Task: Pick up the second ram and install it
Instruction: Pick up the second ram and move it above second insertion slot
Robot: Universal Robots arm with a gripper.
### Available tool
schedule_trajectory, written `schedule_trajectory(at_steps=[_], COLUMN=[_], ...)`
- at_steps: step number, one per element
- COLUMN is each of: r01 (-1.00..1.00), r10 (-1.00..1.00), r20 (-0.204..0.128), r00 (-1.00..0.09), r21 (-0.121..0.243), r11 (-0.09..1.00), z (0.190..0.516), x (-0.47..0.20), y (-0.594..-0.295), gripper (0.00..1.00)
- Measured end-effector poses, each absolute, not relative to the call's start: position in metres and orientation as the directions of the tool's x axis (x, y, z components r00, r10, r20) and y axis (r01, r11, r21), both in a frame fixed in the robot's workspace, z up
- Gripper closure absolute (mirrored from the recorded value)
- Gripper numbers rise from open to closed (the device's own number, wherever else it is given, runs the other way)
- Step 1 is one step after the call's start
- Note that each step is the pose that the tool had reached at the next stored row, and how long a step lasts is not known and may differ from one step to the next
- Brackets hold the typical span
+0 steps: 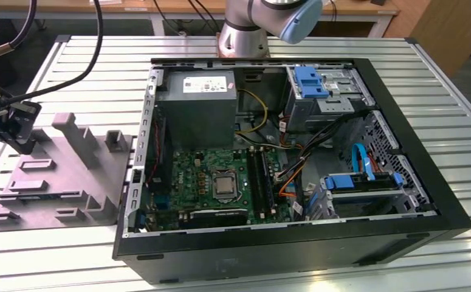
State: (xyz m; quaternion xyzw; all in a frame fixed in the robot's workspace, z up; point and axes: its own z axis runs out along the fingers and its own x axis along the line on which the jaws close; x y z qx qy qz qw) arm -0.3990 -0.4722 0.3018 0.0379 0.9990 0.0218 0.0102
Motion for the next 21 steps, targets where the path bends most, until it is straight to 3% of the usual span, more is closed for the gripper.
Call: schedule_trajectory(at_steps=[14,21], r01=[0.061,-0.051], r10=[0.062,-0.050], r20=[-0.019,-0.019], r00=[-0.998,-0.999], r21=[0.044,0.044], r11=[0.997,0.998], z=[0.3013,0.2994], x=[-0.3990,-0.3990], y=[-0.4722,-0.4722], gripper=[0.89,0.89])
